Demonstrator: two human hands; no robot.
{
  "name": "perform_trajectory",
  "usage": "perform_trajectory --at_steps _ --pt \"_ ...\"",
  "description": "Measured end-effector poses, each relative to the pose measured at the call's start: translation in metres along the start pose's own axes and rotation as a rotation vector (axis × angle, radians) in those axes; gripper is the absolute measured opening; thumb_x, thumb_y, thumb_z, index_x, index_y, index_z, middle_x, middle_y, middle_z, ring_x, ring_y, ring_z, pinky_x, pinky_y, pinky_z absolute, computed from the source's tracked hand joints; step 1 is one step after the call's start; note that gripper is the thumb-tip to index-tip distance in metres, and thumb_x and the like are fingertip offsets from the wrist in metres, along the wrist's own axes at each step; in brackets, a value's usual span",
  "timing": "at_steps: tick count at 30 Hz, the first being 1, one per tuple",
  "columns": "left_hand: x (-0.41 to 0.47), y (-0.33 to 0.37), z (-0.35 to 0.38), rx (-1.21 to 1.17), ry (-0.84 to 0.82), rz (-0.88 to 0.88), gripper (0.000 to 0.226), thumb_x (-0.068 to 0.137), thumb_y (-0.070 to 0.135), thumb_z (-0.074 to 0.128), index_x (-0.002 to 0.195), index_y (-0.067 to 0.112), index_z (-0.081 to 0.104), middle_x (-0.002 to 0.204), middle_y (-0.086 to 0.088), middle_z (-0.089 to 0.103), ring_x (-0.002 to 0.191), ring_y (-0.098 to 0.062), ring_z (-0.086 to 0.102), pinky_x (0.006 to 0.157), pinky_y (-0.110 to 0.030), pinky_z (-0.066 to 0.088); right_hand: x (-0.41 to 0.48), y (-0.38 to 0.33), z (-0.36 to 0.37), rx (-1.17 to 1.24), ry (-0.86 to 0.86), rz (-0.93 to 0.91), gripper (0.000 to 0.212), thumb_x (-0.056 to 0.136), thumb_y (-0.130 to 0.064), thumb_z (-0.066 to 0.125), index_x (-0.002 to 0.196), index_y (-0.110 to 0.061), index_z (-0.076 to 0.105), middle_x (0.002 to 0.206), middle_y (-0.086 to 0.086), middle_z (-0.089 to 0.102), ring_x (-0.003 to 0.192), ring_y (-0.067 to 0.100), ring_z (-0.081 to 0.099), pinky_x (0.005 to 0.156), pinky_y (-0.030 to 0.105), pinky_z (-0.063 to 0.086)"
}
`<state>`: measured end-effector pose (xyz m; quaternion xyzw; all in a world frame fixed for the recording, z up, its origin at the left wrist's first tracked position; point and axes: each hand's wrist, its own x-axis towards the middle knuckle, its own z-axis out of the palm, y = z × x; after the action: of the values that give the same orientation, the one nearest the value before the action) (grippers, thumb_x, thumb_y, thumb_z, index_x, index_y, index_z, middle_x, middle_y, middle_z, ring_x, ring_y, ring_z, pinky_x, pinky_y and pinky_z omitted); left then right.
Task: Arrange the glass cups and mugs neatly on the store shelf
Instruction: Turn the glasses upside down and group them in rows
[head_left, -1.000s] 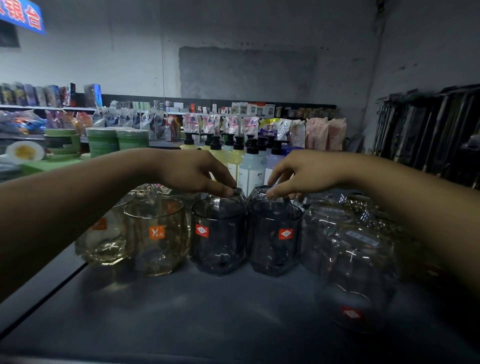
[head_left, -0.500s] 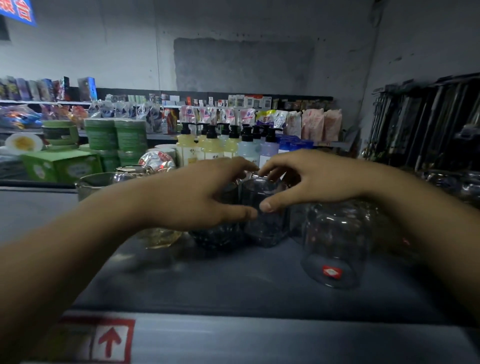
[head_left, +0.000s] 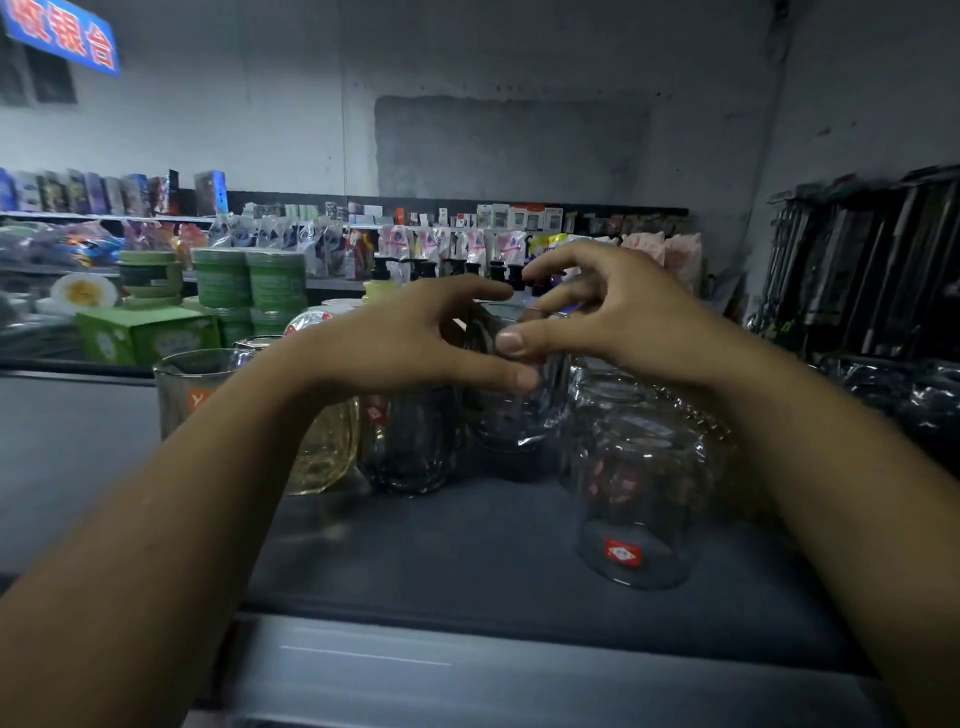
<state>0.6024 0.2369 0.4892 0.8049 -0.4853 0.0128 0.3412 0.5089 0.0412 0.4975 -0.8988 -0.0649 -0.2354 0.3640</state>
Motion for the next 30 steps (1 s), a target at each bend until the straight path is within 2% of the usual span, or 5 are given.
perform_trajectory --at_steps 6,13,18,24,30 --pt "-0.012 0.000 0.006 -0.120 0.145 0.071 0.075 0.063 0.051 0.090 0.128 0.027 0.063 0.112 0.006 0.075 0.098 -0.012 0.074 0.093 -0.045 0.059 -0.012 -0.003 0.001 0.197 0.035 0.005 0.060 0.073 -0.061 0.076 0.123 -0.029 0.062 0.109 -0.002 0.076 0.098 0.016 0.075 0.090 0.044 0.059" --pt "-0.023 -0.012 0.005 -0.389 0.292 -0.031 0.069 0.061 0.031 0.095 0.120 0.016 0.063 0.118 0.001 0.073 0.102 -0.018 0.074 0.078 -0.029 0.062 -0.017 0.004 -0.003 0.337 -0.070 0.081 0.070 0.071 -0.056 0.080 0.129 -0.023 0.058 0.122 0.004 0.072 0.103 0.022 0.074 0.097 0.045 0.056" --pt "-0.023 -0.015 0.005 -0.559 0.280 -0.002 0.071 0.066 0.027 0.089 0.124 0.004 0.056 0.125 -0.016 0.067 0.104 -0.026 0.073 0.085 -0.034 0.061 -0.023 -0.002 0.003 0.470 -0.200 0.074 0.053 0.078 -0.029 0.074 0.128 -0.018 0.059 0.108 -0.002 0.078 0.095 0.013 0.076 0.073 0.025 0.060" --pt "-0.026 -0.020 0.000 -0.261 0.262 0.047 0.073 0.065 0.047 0.089 0.124 0.020 0.055 0.118 -0.002 0.072 0.104 -0.018 0.073 0.091 -0.040 0.059 -0.022 -0.004 -0.003 0.370 -0.083 0.049 0.066 0.062 -0.033 0.084 0.122 -0.019 0.061 0.109 0.005 0.076 0.101 0.026 0.075 0.093 0.054 0.058" --pt "-0.026 -0.036 0.000 0.064 0.138 0.017 0.084 0.057 0.068 0.084 0.128 0.039 0.050 0.116 0.016 0.067 0.109 0.001 0.065 0.099 -0.037 0.055 -0.018 -0.009 -0.001 -0.143 0.095 0.060 0.071 0.063 -0.053 0.086 0.123 -0.032 0.056 0.107 -0.015 0.055 0.096 0.004 0.056 0.073 0.021 0.049"
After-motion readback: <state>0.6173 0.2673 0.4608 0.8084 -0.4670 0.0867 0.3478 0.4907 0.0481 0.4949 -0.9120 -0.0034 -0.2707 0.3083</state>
